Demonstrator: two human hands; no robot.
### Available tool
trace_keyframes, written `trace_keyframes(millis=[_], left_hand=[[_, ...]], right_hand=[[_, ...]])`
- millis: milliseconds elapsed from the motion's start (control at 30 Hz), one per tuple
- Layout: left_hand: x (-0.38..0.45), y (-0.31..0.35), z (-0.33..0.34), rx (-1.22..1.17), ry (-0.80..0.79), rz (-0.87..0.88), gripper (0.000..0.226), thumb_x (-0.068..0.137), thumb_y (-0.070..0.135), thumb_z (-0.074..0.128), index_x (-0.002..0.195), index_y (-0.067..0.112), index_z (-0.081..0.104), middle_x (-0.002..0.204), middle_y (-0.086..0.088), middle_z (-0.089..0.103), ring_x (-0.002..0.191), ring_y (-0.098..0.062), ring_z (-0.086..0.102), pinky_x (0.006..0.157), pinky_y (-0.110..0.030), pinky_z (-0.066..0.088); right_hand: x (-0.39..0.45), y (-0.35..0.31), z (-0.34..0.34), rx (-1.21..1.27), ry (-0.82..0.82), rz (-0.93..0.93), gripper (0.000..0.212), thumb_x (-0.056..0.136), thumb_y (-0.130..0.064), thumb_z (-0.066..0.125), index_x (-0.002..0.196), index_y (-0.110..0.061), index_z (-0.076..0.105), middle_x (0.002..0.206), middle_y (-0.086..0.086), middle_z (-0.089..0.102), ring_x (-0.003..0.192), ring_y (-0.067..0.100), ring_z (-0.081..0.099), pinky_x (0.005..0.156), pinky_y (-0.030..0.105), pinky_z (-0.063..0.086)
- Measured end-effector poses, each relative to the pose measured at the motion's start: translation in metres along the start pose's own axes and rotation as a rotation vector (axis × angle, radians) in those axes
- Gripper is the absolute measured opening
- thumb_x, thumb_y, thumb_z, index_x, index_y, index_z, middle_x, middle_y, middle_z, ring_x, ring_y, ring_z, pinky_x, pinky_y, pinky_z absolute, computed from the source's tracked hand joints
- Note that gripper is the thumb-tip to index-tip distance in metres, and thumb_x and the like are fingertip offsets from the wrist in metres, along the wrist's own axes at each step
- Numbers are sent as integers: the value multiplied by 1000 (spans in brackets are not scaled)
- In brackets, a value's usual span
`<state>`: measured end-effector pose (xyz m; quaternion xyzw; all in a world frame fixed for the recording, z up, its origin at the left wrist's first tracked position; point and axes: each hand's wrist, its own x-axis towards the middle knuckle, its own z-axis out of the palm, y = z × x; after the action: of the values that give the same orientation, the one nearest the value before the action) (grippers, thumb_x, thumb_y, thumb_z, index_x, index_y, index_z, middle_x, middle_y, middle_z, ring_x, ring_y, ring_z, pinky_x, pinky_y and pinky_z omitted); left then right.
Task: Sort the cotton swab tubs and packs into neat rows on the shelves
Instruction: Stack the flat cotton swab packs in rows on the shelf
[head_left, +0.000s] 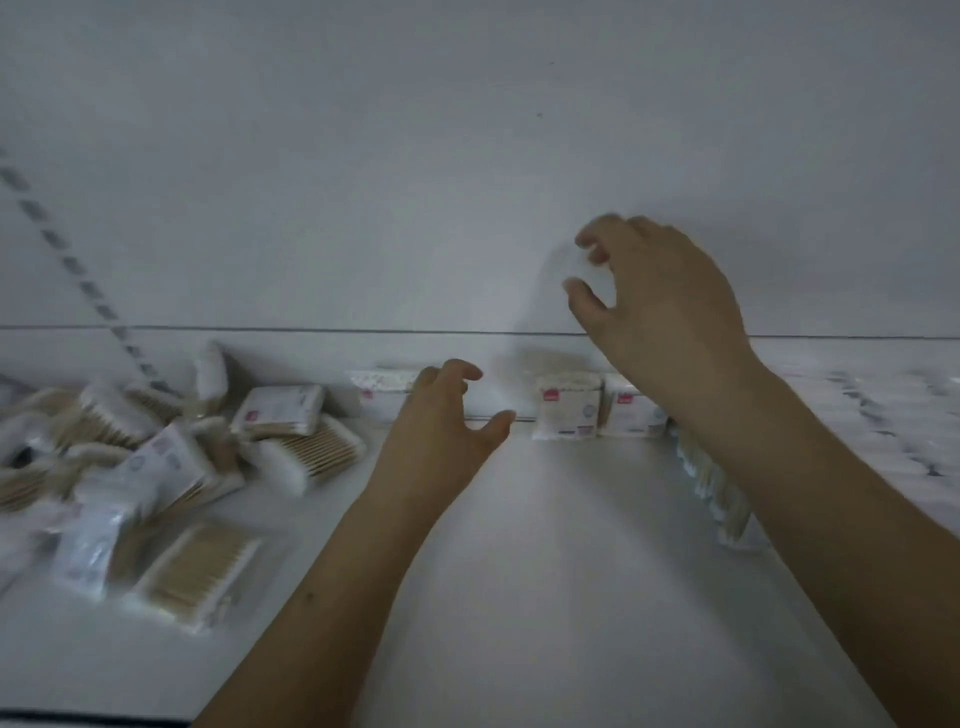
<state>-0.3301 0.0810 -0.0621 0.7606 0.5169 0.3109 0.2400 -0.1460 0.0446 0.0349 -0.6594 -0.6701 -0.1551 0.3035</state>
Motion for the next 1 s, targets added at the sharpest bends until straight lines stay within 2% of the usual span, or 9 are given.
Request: trace_keyframes(millis=[167,367,467,567,633,700,767,867,1000], left_hand=[[-56,-33,-44,127,200,122,28,88,34,69,114,24,64,110,12,59,104,-6,56,88,-19,44],[-125,-106,-86,323,485,-58,33,86,30,71,116,21,63,112,8,57,104,-18,57,90,-30,47],[-136,-124,-88,415,452,-75,46,83,43,67,121,17,61,116,4,59,111,-20,56,93,-39,47],[-135,-122,-83,510,383,-159,58,79,55,60,130,27,56,127,11,56,127,-18,45,111,-43,32],[-134,-122,-82,515,313,-193,62,76,53,55,134,30,53,133,13,52,131,-17,40,115,-44,26],[-134,-123,-84,455,264,-199,65,74,46,52,136,29,50,137,12,50,133,-17,40,113,-43,31],[-135,-121,-85,411,231,-169,65,74,40,51,137,26,49,139,10,51,132,-15,44,106,-40,39],[-142,-115,-85,314,275,-161,55,78,37,53,132,27,52,135,13,55,122,-9,54,96,-28,47],[-150,-112,-89,155,375,-157,39,91,47,49,126,31,59,122,22,63,108,2,60,87,-21,49]], right_hand=[[10,-71,43,350,56,-137,38,95,-29,57,131,-17,52,122,0,57,105,19,56,83,36,49],[-15,-142,121,468,-79,-311,33,91,-39,60,113,-15,56,108,2,59,96,23,58,73,37,49],[-47,-154,160,394,-182,-335,52,88,-57,48,113,-11,52,107,6,56,96,27,56,75,36,45],[-61,-149,181,375,-282,-320,75,80,-74,45,118,-9,50,111,9,55,101,30,55,85,39,46],[-61,-148,185,396,-284,-297,85,74,-80,48,119,-8,50,112,10,56,102,30,54,84,40,48],[-63,-149,186,393,-310,-326,91,71,-81,52,123,-6,50,115,12,57,104,32,54,86,43,49],[-64,-147,189,400,-341,-343,83,73,-68,63,126,-6,47,117,13,57,106,33,54,85,42,49],[-56,-142,188,468,-330,-285,60,78,-28,71,128,-9,43,118,12,58,106,32,56,77,38,48],[-52,-138,183,549,-243,-193,39,85,-16,61,121,-18,45,111,5,60,91,29,57,60,31,37]])
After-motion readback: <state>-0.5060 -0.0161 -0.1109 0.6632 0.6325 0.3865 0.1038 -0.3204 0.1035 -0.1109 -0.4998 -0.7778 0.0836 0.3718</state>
